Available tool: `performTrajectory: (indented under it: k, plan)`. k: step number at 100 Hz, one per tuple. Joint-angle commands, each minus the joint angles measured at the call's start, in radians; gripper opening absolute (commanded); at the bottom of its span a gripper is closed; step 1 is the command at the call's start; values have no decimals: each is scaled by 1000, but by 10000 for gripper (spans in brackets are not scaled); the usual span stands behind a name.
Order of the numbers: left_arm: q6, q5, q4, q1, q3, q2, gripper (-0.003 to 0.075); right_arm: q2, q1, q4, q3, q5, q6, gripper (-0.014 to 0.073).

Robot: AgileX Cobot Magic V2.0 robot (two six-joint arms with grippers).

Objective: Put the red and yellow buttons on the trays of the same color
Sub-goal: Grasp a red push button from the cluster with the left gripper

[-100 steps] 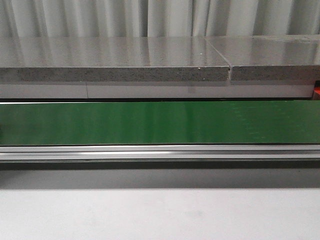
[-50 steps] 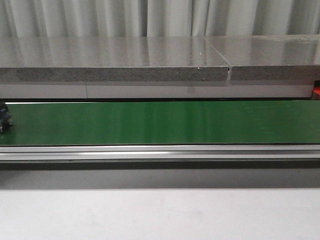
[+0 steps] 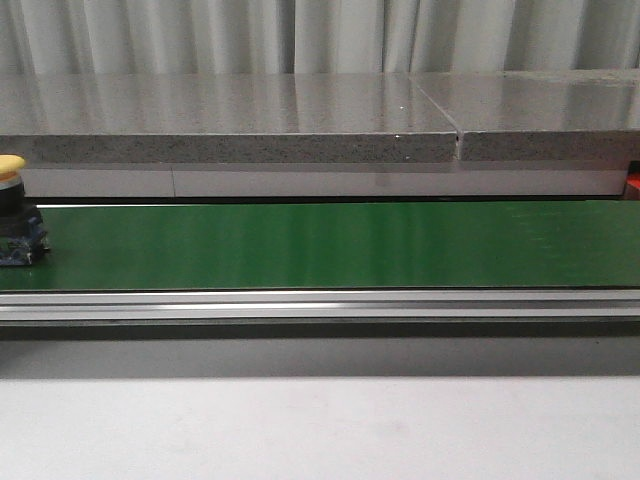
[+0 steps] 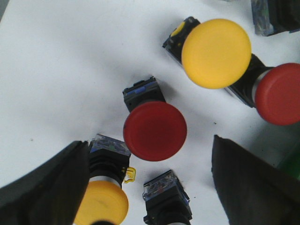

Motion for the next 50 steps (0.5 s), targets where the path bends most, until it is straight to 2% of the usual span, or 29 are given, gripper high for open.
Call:
performTrajectory:
  k: [1,31,38,50]
  plan:
    - [-10,8,-13,3,-30,-26,522,-10,-6,-6,-16,-80,0,-67]
    - [-10,-23,-14,3,-34,10,494,-10,-6,-6,-16,-80,0,-67]
    - [-10,-27,-14,3,-34,10,453,-10,-6,-6,-16,-80,0,-67]
    - [-10,-27,-14,3,-34,10,332,-10,-6,-6,-16,-80,0,-67]
